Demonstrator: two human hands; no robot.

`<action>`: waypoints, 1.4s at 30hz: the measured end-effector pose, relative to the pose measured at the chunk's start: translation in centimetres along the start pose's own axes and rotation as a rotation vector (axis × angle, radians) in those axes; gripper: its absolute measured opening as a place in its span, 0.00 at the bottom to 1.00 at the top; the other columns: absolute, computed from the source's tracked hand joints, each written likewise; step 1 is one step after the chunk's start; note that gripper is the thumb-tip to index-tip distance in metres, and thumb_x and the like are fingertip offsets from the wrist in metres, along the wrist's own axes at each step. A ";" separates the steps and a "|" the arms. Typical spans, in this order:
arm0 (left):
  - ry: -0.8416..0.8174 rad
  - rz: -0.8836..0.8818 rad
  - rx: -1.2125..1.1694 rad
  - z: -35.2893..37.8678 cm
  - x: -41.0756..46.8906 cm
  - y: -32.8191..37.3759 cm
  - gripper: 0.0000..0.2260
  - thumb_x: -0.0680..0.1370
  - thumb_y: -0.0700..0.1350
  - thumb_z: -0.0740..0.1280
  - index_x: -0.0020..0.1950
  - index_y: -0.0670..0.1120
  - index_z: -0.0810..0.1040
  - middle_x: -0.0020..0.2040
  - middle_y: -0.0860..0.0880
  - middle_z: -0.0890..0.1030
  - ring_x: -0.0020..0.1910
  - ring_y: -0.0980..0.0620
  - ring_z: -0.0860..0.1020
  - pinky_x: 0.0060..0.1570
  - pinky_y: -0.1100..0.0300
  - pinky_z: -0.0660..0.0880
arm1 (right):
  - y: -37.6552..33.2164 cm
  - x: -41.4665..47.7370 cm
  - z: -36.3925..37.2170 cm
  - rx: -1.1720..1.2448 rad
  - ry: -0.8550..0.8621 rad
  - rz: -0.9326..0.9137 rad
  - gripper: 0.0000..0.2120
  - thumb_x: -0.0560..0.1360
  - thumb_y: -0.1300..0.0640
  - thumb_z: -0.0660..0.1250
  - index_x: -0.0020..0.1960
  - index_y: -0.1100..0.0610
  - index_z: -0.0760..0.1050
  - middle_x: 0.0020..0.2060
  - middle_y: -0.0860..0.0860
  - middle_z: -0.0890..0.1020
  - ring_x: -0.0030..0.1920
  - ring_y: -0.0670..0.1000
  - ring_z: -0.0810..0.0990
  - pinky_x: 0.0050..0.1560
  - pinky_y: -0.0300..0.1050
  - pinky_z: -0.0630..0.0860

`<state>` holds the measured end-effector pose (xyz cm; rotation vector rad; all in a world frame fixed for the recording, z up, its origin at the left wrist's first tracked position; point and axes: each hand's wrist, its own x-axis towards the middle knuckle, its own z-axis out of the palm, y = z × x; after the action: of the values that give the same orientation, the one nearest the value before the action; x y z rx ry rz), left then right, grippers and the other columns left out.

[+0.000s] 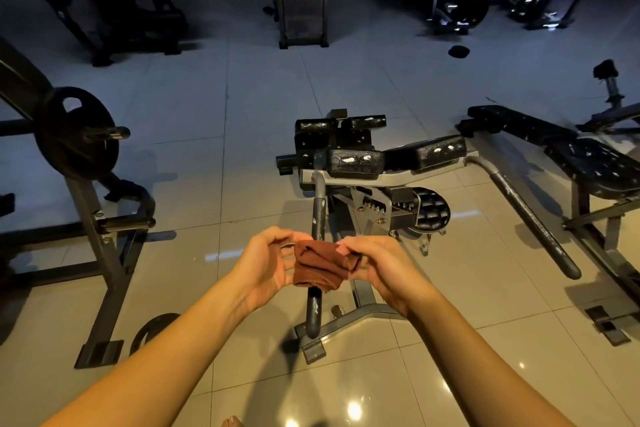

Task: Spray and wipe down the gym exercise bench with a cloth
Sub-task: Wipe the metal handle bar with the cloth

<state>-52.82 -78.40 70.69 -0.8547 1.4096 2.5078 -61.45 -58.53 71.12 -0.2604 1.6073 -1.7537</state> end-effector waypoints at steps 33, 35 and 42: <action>0.101 0.260 0.772 -7.8 10.8 3.4 0.11 0.76 0.46 0.75 0.58 0.48 0.83 0.47 0.50 0.87 0.47 0.56 0.84 0.46 0.66 0.74 | 7.0 8.5 0.4 -0.315 0.399 -0.038 0.03 0.77 0.60 0.72 0.46 0.54 0.85 0.41 0.48 0.86 0.44 0.42 0.83 0.47 0.37 0.77; 0.171 0.401 0.969 -7.6 13.4 3.3 0.13 0.77 0.48 0.75 0.61 0.49 0.82 0.50 0.52 0.85 0.47 0.57 0.82 0.47 0.64 0.78 | 7.3 10.8 -0.4 -0.380 0.424 -0.041 0.03 0.77 0.59 0.73 0.45 0.53 0.83 0.40 0.49 0.86 0.42 0.40 0.83 0.48 0.38 0.76; 0.197 0.807 1.254 -6.3 18.8 1.8 0.17 0.79 0.49 0.73 0.68 0.52 0.80 0.57 0.50 0.84 0.57 0.50 0.80 0.61 0.53 0.76 | 9.4 16.5 -1.3 -0.346 0.441 -0.091 0.06 0.75 0.60 0.75 0.49 0.62 0.85 0.40 0.55 0.86 0.39 0.45 0.83 0.47 0.43 0.79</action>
<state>-66.53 -87.39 59.40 -0.2430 3.1921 1.1785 -70.43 -67.36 56.86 -0.1119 2.2525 -1.6698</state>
